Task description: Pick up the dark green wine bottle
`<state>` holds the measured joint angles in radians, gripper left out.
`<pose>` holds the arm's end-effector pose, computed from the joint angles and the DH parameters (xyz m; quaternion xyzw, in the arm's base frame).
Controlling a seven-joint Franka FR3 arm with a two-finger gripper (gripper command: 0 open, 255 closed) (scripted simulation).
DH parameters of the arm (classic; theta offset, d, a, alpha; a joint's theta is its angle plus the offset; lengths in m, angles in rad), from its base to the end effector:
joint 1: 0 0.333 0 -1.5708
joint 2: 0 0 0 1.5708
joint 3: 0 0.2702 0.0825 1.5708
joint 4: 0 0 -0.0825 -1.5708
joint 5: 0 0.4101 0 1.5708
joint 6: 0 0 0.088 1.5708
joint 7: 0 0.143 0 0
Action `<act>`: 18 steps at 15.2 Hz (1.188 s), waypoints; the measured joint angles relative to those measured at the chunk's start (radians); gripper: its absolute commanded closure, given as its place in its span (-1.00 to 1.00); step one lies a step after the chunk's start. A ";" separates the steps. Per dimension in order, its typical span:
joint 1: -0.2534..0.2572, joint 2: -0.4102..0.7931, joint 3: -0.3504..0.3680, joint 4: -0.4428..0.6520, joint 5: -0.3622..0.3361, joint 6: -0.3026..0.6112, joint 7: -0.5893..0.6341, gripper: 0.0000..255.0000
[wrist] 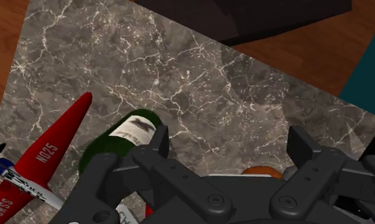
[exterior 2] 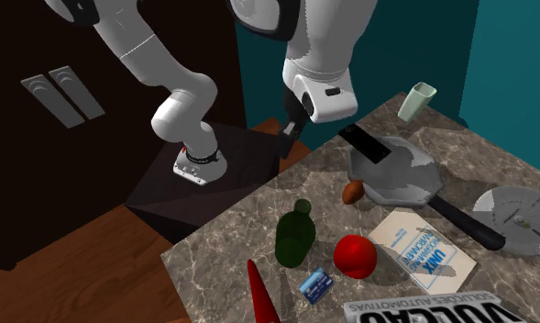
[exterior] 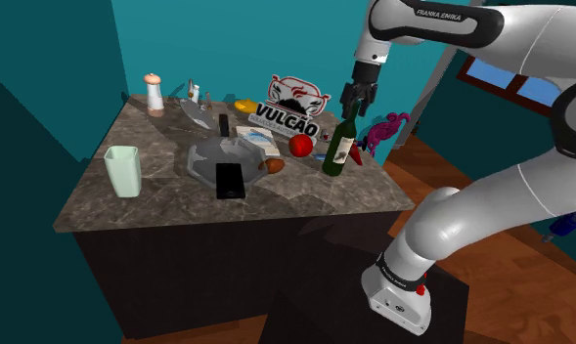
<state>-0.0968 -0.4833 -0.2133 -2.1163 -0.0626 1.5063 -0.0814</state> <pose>0.4077 -0.1479 0.5089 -0.9927 0.0986 0.0635 0.0300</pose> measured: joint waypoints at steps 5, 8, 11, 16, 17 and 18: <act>-0.029 0.131 -0.083 0.145 -0.013 0.000 -0.084 -1.00; -0.045 0.216 -0.132 0.240 -0.006 -0.003 -0.135 -1.00; -0.064 0.307 -0.178 0.344 0.012 -0.013 -0.188 -1.00; -0.071 0.323 -0.190 0.302 0.013 0.046 -0.201 -1.00; -0.072 0.323 -0.191 0.287 0.013 0.062 -0.201 -1.00; -0.072 0.322 -0.191 0.272 0.013 0.075 -0.201 -1.00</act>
<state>-0.1689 -0.1617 -0.4045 -1.8441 -0.0499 1.5814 -0.2822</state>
